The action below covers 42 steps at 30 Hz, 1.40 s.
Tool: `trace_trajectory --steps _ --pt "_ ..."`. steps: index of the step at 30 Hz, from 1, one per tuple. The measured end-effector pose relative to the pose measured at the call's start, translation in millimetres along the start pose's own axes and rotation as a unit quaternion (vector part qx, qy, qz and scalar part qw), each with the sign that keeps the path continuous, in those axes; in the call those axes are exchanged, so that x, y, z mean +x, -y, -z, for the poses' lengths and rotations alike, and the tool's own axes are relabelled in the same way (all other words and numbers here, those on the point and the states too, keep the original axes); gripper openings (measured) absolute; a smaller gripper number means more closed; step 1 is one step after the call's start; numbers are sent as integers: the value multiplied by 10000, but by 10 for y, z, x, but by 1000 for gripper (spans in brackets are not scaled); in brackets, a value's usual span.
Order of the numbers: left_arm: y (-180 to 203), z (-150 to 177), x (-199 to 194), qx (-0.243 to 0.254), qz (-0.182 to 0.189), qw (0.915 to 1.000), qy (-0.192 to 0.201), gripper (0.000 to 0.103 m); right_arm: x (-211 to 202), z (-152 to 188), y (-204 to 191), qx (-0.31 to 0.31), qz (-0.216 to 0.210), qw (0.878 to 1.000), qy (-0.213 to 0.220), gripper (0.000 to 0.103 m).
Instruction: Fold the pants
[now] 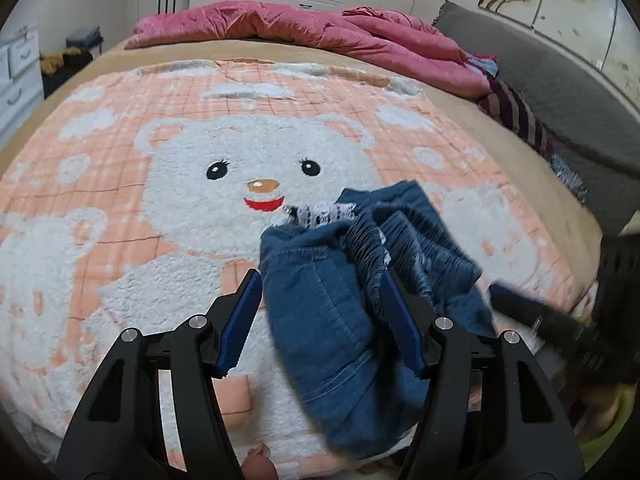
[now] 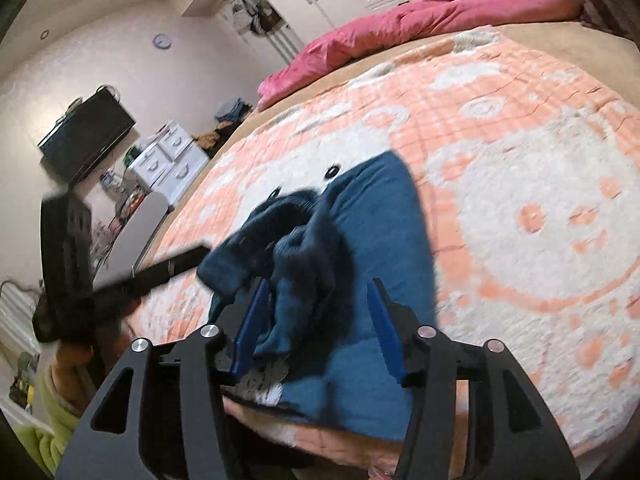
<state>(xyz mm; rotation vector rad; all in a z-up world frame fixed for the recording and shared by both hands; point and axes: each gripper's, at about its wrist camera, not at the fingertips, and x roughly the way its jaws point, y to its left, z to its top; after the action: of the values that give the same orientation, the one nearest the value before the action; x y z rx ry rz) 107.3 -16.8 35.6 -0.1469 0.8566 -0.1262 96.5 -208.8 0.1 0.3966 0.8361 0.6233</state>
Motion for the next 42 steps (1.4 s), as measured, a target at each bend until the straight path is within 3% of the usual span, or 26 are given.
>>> trace_trajectory --steps 4,9,12,17,22,26,29,34,37,42 --pt "260 146 21 500 316 9982 -43 53 -21 -247 90 16 -21 10000 86 62" --pt "560 391 202 912 791 9918 -428 51 -15 -369 18 -341 95 9994 52 63" --pt "581 539 263 1057 818 9899 -477 51 84 -396 -36 -505 74 9986 -171 63" --pt "459 539 135 867 1058 9899 -372 52 239 -362 -261 -955 65 9946 -408 68" --pt "338 577 -105 861 1136 9896 -214 53 249 -320 -414 -1262 221 9910 -375 77" --pt "334 647 -136 889 1255 9880 -171 53 154 -253 -589 -1588 -91 9868 -304 77" --pt "415 684 -74 1072 1273 9858 -202 53 239 -164 -747 -2076 20 9769 -510 64" --pt "498 765 -24 1322 1217 9834 -253 46 506 -39 -652 -2355 613 9639 -1086 22" --pt "530 798 -10 1398 1282 9814 -300 44 474 -27 -550 -2301 591 9651 -1102 21" --pt "421 789 49 1243 1351 9821 -425 43 377 -58 -304 -1716 209 9778 -1183 21"
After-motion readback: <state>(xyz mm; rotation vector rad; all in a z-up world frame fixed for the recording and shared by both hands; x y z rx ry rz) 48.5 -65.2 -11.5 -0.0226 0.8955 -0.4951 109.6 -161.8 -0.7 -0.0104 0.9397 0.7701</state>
